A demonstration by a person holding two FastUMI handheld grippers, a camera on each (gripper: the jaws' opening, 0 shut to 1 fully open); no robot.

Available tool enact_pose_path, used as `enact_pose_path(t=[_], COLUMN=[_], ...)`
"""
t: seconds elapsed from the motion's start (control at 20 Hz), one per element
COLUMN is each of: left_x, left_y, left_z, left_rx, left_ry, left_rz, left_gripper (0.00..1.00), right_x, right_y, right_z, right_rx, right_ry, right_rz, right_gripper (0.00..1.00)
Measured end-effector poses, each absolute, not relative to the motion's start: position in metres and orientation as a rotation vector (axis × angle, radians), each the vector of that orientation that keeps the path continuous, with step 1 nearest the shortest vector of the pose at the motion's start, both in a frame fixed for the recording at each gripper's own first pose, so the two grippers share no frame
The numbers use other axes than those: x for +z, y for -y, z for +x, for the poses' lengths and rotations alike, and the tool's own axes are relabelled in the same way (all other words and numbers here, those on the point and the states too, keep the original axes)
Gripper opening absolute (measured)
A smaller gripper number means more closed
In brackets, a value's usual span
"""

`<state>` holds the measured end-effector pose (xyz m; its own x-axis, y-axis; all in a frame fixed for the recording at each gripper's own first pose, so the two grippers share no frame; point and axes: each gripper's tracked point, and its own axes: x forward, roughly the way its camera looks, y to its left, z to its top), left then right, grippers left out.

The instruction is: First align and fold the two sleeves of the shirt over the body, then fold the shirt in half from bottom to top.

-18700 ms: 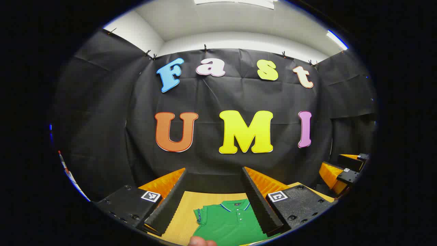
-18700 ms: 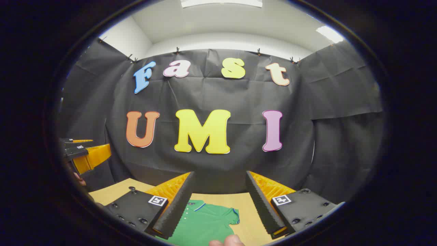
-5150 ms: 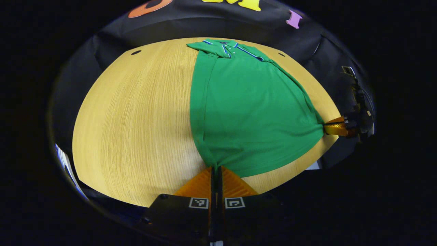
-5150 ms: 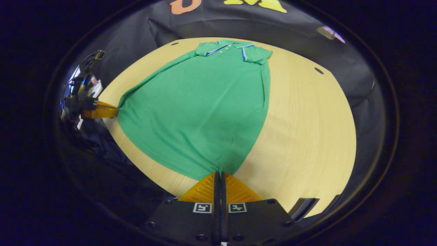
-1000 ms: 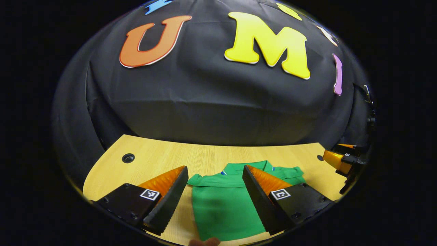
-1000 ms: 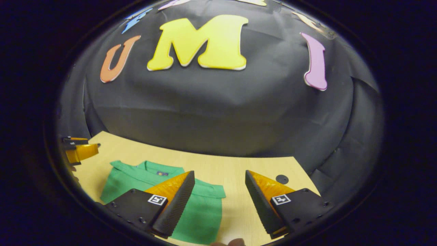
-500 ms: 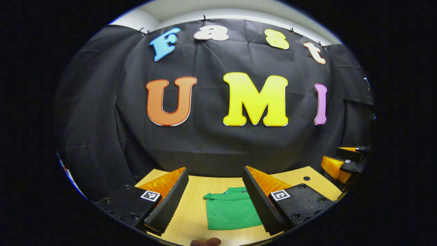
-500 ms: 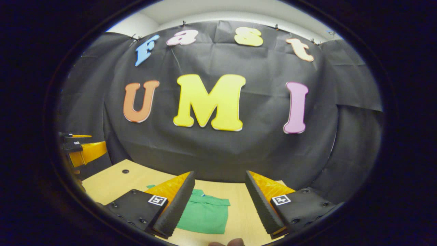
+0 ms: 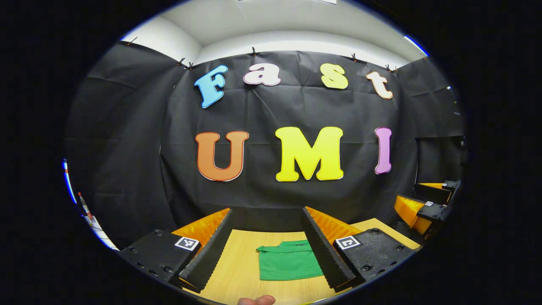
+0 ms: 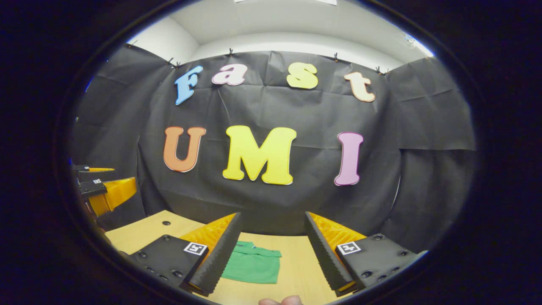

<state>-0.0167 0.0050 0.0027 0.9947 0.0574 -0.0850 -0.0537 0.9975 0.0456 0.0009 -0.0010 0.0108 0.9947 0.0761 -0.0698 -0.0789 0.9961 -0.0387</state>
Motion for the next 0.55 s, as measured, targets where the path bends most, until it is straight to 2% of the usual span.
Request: enact_pose_path(t=[0.1,0.45,0.5,0.55], left_x=[0.004,0.015,0.015,0.014], left_y=[-0.003,0.007,0.007,0.008], left_z=[-0.024,-0.026,-0.026,-0.025], left_rx=[0.044,0.016,0.017,0.018], left_ry=[-0.089,-0.065,-0.065,-0.068], left_rz=[0.054,0.072,0.073,0.074], left_gripper=[1.0,1.0,0.94,0.94], right_x=[0.017,0.02,0.016,0.014], right_y=[-0.002,-0.009,-0.008,-0.007], right_z=[-0.005,-0.015,-0.017,-0.018], right_rx=[0.082,0.06,0.055,0.054], right_ry=[-0.052,-0.048,-0.057,-0.067], right_rz=[-0.049,-0.012,-0.01,-0.005], right_gripper=[0.93,0.95,0.96,0.97])
